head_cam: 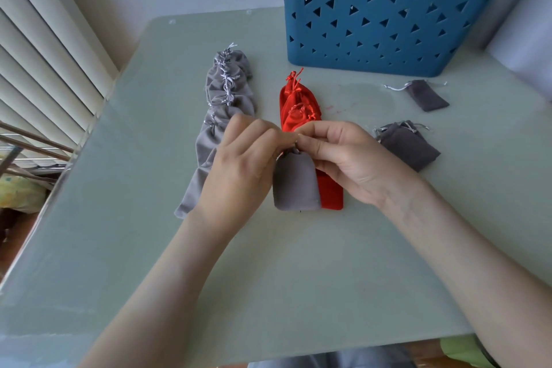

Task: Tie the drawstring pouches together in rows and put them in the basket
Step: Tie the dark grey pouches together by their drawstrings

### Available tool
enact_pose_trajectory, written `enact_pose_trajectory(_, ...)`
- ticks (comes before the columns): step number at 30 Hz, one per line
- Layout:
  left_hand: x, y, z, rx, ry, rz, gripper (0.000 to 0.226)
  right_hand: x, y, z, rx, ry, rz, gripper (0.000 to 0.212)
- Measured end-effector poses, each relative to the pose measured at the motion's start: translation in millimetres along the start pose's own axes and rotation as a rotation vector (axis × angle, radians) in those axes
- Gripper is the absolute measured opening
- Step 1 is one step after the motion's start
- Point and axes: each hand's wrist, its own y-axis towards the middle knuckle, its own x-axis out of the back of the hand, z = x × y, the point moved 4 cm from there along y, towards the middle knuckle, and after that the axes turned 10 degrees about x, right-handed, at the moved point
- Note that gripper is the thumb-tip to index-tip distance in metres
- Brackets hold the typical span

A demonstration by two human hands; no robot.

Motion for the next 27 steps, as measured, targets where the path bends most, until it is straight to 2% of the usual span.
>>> enact_pose_trajectory(5,0.4,0.3,0.8,-0.012,0.032,-0.011,0.015,-0.8,2.6,-3.5,0.003,0.024,0.029,0.037)
enact_pose_trajectory(9,0.3,0.5,0.5,0.056,0.004,-0.042,0.021,-0.2,2.3,-1.9,0.012,-0.010,0.015,0.017)
enact_pose_trajectory(12,-2.9,-0.1,1.5,0.201,-0.035,-0.031,0.019,-0.3,1.9,1.5,0.044,-0.094,0.004,0.011)
enact_pose_trajectory(14,-5.7,-1.6,4.3,0.339,-0.098,0.020,0.014,0.1,0.4,6.1,0.109,-0.264,0.006,0.003)
enact_pose_trajectory(16,-7.1,-4.2,7.4,0.520,-0.234,0.090,0.010,1.4,-1.0,9.6,0.185,-0.439,0.015,0.015)
enact_pose_trajectory(18,-9.0,-6.7,8.8,0.677,-0.346,0.151,0.005,1.8,-2.7,12.5,0.249,-0.573,0.015,0.013)
enact_pose_trajectory(20,-10.3,-7.2,8.3,0.750,-0.387,0.195,0.009,1.2,-3.7,14.6,0.309,-0.732,0.015,0.007)
enact_pose_trajectory(24,-10.7,-5.1,8.4,0.759,-0.363,0.291,0.013,0.5,-4.8,19.3,0.377,-0.923,0.016,0.006)
enact_pose_trajectory(27,-10.1,-3.4,8.5,0.678,-0.249,0.295,0.007,2.7,-3.1,16.4,0.295,-0.881,-0.007,0.009)
